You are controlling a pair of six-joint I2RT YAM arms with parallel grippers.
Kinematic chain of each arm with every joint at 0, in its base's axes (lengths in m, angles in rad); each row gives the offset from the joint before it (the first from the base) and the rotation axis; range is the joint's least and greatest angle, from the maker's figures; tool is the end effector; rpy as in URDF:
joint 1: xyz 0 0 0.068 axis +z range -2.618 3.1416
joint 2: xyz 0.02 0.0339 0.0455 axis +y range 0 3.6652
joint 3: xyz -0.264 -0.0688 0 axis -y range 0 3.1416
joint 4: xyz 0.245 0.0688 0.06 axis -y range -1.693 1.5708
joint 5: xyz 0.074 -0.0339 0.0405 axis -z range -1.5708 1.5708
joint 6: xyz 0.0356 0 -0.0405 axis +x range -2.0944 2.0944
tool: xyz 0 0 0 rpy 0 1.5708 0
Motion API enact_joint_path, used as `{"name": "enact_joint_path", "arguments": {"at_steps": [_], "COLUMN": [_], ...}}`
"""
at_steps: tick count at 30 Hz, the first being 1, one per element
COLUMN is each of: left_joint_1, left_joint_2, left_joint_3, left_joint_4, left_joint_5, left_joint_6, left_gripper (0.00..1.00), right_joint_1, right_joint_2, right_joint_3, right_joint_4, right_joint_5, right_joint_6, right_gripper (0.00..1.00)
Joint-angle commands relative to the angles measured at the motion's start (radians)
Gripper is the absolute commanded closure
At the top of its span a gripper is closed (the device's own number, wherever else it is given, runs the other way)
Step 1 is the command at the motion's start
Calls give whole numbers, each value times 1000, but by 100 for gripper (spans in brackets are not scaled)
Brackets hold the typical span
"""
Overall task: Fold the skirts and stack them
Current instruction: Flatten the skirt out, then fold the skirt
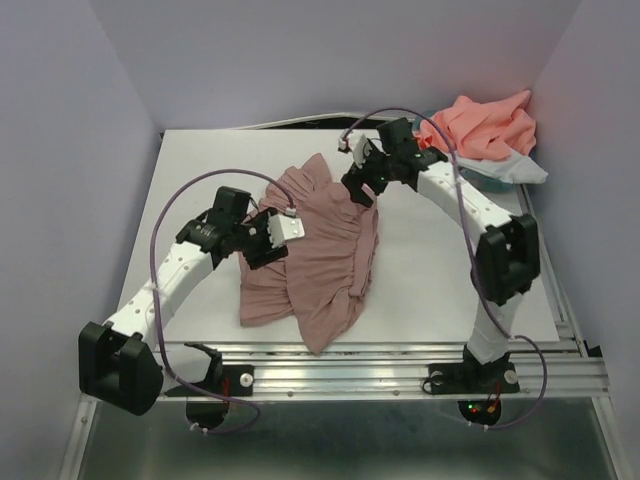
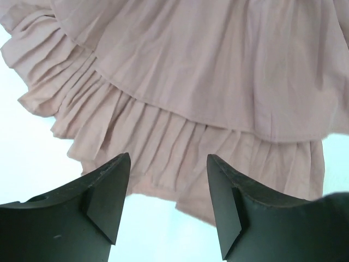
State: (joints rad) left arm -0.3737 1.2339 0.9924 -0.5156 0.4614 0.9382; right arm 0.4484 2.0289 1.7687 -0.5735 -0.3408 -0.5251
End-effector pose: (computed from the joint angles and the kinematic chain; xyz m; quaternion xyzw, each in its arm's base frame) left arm 0.2381 -0.1104 0.2896 0.6170 0.6533 -0.0944 0.4285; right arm 0.4105 0.2107 0.2656 -0.4840 0.7840 0.1445 0.3608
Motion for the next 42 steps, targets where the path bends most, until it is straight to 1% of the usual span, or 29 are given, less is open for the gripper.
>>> {"name": "enact_joint_path", "arguments": {"at_steps": [1, 3, 4, 5, 6, 7, 8, 10, 14, 16, 19, 22, 25, 26, 27, 29, 30, 32, 33, 36, 38, 40, 42], "left_joint_1": [-2, -4, -4, -4, -4, -4, -2, 1, 4, 4, 5, 7, 13, 15, 16, 21, 22, 22, 22, 21, 21, 21, 19], "left_joint_2": [-57, -94, -105, -111, -113, -106, -99, -54, 44, 62, 73, 72, 50, 39, 21, 1, -19, -43, -65, -73, -71, -74, -64], "left_joint_3": [-134, -188, -210, -247, -261, -276, -282, -297, -316, -320, -321, -307, -290, -285, -279, -262, -258, -252, -251, -253, -262, -279, -281], "left_joint_4": [-132, -135, -130, -130, -135, -142, -144, -146, -120, -109, -100, -125, -159, -167, -179, -210, -228, -247, -259, -333, -360, -336, -330], "left_joint_5": [-41, -61, -66, -70, -73, -81, -90, -110, -147, -158, -153, -135, -121, -113, -104, -81, -73, -72, -70, -40, -36, -55, -53], "left_joint_6": [149, 178, 189, 207, 221, 226, 226, 234, 225, 221, 220, 238, 234, 231, 229, 228, 229, 234, 238, 269, 264, 257, 255], "left_gripper": [31, 31, 30, 30, 30, 29, 29, 29, 29, 29, 29, 29, 29, 29, 29, 29, 29, 28, 28, 28, 28, 27, 27], "right_joint_1": [13, 33, 47, 79, 97, 117, 160, 202, 286, 314, 352, 380, 380, 380, 380, 380, 380, 380, 380, 380, 380, 380, 380], "right_joint_2": [-272, -353, -395, -473, -508, -544, -574, -644, -664, -662, -658, -632, -602, -599, -601, -602, -604, -601, -598, -576, -558, -536, -527], "right_joint_3": [-168, -294, -419, -480, -538, -645, -694, -812, -908, -936, -979, -1006, -991, -993, -996, -1019, -1028, -1032, -1023, -974, -956, -931, -917], "right_joint_4": [-113, -103, -68, -45, -25, 31, 64, 159, 277, 323, 363, 449, 463, 463, 459, 457, 452, 449, 440, 414, 406, 397, 394], "right_joint_5": [-115, -145, -148, -150, -150, -145, -138, -116, -84, -83, -69, -23, -17, -17, -20, -24, -27, -29, -35, -41, -37, -27, -27], "right_joint_6": [-174, -231, -246, -265, -285, -314, -331, -360, -411, -456, -527, -530, -553, -570, -590, -648, -668, -662, -653, -583, -558, -529, -512], "right_gripper": [13, 16, 16, 17, 17, 18, 17, 16, 13, 12, 12, 12, 17, 22, 31, 41, 51, 62, 75, 94, 96, 99, 99]}}
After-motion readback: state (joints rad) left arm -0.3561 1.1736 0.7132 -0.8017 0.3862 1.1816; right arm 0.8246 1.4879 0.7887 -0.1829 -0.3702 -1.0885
